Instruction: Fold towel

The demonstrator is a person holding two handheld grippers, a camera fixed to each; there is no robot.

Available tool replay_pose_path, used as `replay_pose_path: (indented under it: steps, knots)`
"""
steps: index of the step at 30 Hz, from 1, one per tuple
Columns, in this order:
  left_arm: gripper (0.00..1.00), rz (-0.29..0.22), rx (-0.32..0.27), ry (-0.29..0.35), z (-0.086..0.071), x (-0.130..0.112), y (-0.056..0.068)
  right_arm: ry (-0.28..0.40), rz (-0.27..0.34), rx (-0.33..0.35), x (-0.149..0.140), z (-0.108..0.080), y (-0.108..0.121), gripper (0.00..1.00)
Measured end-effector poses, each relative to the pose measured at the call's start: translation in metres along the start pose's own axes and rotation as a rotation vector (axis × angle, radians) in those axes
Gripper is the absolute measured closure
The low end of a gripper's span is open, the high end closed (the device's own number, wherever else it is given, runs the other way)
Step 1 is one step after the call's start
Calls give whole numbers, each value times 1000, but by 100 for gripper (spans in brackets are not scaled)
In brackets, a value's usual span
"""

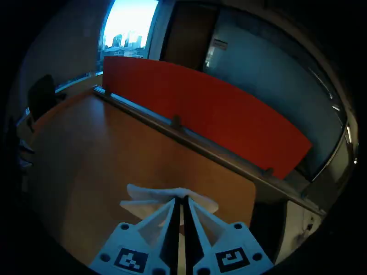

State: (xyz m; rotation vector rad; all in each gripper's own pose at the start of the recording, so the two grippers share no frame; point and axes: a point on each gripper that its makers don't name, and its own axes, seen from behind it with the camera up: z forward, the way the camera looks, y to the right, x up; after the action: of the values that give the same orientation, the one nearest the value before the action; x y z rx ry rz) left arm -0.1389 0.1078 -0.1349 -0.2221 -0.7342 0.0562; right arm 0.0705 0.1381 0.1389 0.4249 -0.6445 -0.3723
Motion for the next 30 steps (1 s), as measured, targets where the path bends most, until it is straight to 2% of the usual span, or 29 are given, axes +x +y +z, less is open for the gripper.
replay_pose_path:
  steps: [7,15,23,30]
  knots:
    - [8,10,-6,2,0,3,4,-4,17,-10,-12,-11,6,96]
    - [8,27,-16,5,0,6,9,-14,49,-25,-39,-34,10,96]
    - [8,34,-24,2,-4,2,11,-66,120,-40,-98,-59,3,96]
    - [8,37,-25,-1,-7,-1,9,-131,207,-47,-158,-69,-8,96]
